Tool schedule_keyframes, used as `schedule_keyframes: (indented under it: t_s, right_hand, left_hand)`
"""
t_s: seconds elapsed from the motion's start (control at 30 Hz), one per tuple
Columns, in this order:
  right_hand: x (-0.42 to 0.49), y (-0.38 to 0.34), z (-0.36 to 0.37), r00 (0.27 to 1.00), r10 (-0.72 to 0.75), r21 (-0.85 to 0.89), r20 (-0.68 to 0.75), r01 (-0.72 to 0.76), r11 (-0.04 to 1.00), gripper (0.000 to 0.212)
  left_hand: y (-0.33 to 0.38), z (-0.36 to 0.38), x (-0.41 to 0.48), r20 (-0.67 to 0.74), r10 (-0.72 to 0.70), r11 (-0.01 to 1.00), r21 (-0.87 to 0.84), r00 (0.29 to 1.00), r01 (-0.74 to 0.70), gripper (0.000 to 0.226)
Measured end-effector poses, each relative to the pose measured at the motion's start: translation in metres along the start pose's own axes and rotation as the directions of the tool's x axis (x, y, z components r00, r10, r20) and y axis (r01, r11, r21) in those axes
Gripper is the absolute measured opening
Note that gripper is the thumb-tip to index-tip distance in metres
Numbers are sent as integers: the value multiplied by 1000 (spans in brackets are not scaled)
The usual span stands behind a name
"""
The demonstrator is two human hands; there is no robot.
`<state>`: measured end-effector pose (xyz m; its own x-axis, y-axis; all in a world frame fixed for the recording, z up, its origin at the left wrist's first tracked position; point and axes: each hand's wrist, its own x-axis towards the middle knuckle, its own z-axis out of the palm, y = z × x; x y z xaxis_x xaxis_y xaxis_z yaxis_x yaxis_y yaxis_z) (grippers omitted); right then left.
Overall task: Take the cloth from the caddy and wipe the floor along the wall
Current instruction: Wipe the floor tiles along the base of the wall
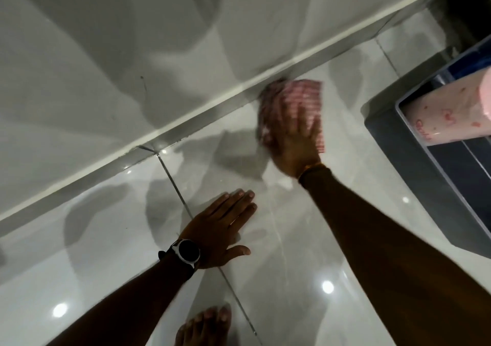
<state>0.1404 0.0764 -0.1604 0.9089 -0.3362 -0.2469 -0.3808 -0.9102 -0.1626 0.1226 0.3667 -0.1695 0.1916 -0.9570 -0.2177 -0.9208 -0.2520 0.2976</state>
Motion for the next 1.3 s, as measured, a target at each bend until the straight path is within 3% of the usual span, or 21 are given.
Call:
schedule_keyframes:
  t_s: [0.07,0.13,0.2,0.27,0.33,0.47,0.53,0.6,0.67,0.7,0.77,0.83,0.87,0.9,1.0,1.03,1.1,1.17,1.2,1.23,1.3]
  right_hand:
    - [-22,3,2,947,-314,-47,68,318,947,62]
    - [-19,32,-6,931,-353,-57,94,359,932,62]
    - [4,57,-14,993,-115,-33,27,116,993,65]
    - [31,63,-22,988,152,94,33,-154,984,63]
    - [41,50,-22,981,189,142,33,-191,971,61]
    - [30,71,-20,1000,-14,109,-9,15,994,61]
    - [52,90,-26,991,130,162,-20,-125,979,62]
    - [81,102,-38,917,397,322,29,-385,865,61]
    - [91,97,-40,855,515,367,60,-499,785,61]
    - [85,87,-36,880,473,323,43,-460,827,62]
    - [55,58,-18,979,197,89,-53,-192,977,66]
    - [13,40,-4,990,-139,-11,-14,139,990,67]
    - [2,42,-1,975,-220,-26,-16,220,975,66]
    - [2,48,-3,978,-208,8,-23,208,978,65]
    - [14,28,-7,985,171,136,-33,-165,977,62]
    - [15,5,-7,981,183,120,-67,-174,977,64]
    - [6,-44,2,988,-82,34,-133,87,996,67]
    - [-14,-64,13,927,-367,-23,-75,366,930,63]
    - [-19,-59,16,908,-416,-26,-48,415,909,61]
    - [-18,-51,14,917,-397,-2,-35,397,918,61]
    - [-8,-48,12,984,-175,71,-17,175,982,63]
  left_hand:
    - [-2,-1,1,15,6,1000,3,1000,-6,94]
    - [-5,-1,0,26,22,1000,17,999,-23,94]
    - [-8,-1,0,22,32,999,39,999,-33,93]
    - [-9,-1,2,22,32,998,55,999,-33,93]
    - [-10,0,2,16,44,997,57,999,-45,94]
    - [-18,-1,1,25,80,995,64,996,-81,96]
    - [-18,-1,2,22,78,995,62,997,-79,96]
    - [-16,-1,1,32,71,996,52,997,-73,96]
    - [-12,-5,1,38,58,997,47,998,-59,97]
    - [-10,-8,1,39,49,998,46,998,-51,97]
    - [-6,-10,2,30,24,999,27,999,-25,97]
    - [-1,-13,0,58,11,1000,17,998,-12,95]
    - [0,-14,-2,69,12,1000,8,998,-12,94]
    - [0,-14,-1,65,9,1000,5,998,-9,94]
    - [-5,-15,-11,64,-81,997,-6,995,82,92]
    - [-8,-15,-13,56,-129,991,-12,990,130,92]
    - [-12,-15,-18,68,-191,981,-11,979,192,92]
    - [-13,-12,-23,55,-206,978,-28,977,208,92]
    - [-12,-11,-25,55,-214,976,-35,975,216,92]
    - [-11,-10,-28,54,-226,973,-39,973,228,92]
    - [-10,-10,-31,54,-255,965,-55,965,258,94]
